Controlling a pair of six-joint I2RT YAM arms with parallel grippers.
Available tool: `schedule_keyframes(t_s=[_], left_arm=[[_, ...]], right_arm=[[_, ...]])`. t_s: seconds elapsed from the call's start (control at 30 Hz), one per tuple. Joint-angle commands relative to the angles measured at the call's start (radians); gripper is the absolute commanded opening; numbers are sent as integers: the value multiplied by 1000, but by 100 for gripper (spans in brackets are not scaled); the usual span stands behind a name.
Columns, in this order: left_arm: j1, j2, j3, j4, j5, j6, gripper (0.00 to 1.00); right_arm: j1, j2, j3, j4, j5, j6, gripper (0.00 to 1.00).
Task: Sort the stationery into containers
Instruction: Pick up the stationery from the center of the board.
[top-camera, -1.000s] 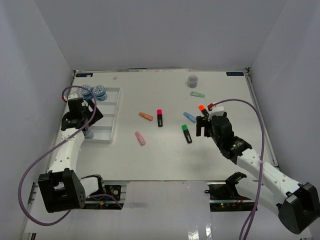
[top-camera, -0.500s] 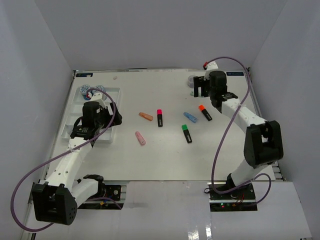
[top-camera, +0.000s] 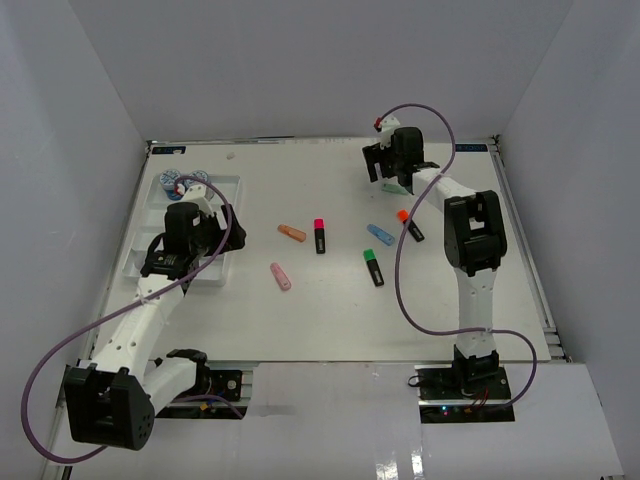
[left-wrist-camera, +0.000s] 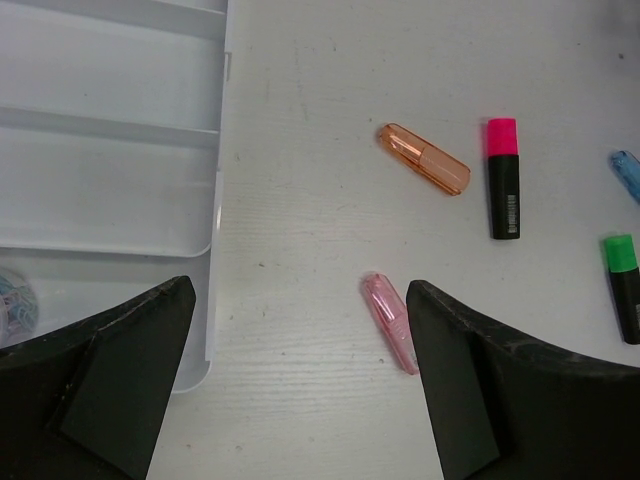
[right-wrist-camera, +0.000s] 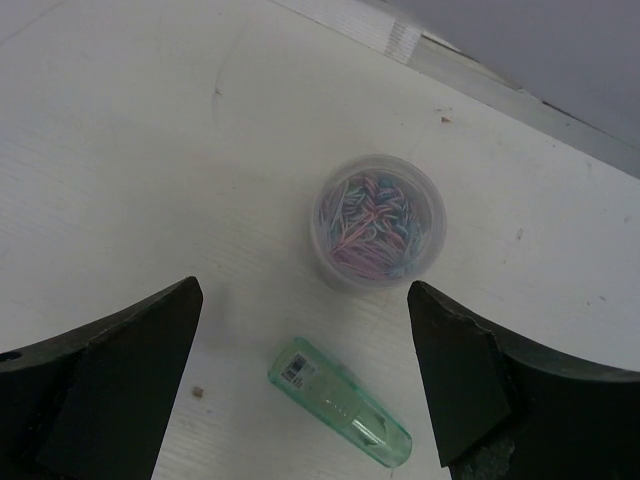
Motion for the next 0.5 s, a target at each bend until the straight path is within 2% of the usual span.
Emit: schedule_keyframes(t_s=[0.0,0.13,0.47], left_arm=[[-4,3,-3,12,22,3,98],[-4,9,-3,12,20,2,98],[-3,24,-3,12,25,2,98]], right_arm=[[-8,46,79,32,12,-21,90],[-10,58,59,89,86,-19,90],[-24,112,108,100,101,-7,90]])
